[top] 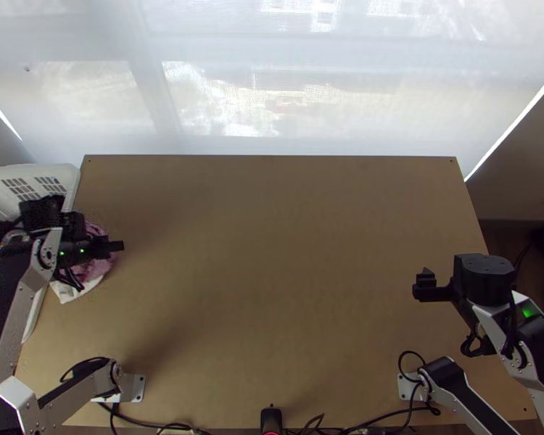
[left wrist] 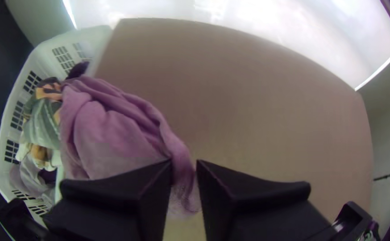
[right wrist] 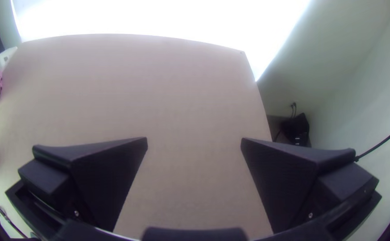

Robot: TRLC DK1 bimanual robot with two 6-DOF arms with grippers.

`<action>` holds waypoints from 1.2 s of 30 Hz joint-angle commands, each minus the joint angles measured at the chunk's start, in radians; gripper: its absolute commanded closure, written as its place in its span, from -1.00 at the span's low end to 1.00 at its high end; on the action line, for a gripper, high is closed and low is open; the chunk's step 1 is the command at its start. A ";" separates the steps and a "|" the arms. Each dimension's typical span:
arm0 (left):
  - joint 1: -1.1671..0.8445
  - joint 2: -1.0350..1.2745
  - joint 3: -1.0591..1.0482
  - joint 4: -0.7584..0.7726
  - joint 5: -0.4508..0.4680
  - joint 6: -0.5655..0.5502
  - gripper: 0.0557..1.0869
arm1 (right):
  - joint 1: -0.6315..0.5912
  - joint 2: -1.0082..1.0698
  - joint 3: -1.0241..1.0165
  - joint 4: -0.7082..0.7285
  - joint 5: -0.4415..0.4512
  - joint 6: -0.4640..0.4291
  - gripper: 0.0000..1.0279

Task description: Fold the t-shirt

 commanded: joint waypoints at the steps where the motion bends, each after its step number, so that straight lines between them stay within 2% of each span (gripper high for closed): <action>1: -0.127 0.030 -0.142 -0.005 -0.029 0.042 -0.32 | -0.016 -0.013 -0.004 -0.005 -0.004 0.003 -0.90; 5: -0.118 0.026 -0.087 -0.004 -0.052 0.050 -0.64 | -0.022 -0.030 -0.019 -0.008 -0.004 0.005 -0.90; 6: -0.117 0.017 -0.064 -0.004 -0.054 0.063 -0.66 | -0.024 -0.033 -0.022 -0.008 -0.004 0.005 -0.90; 15: -0.006 0.070 0.101 0.007 -0.090 0.113 -0.65 | -0.038 -0.044 -0.032 -0.006 -0.013 0.012 -0.90; 22: 0.081 0.121 0.061 0.059 -0.120 0.137 -0.65 | -0.041 -0.068 -0.055 -0.009 -0.015 0.012 -0.90; 26: 0.114 0.155 0.009 0.117 -0.178 0.162 -0.65 | -0.041 -0.071 -0.050 -0.012 -0.020 0.012 -0.90; 36: 0.163 0.247 0.015 0.233 -0.242 0.132 -0.65 | -0.041 -0.104 -0.111 -0.012 -0.023 0.015 -0.90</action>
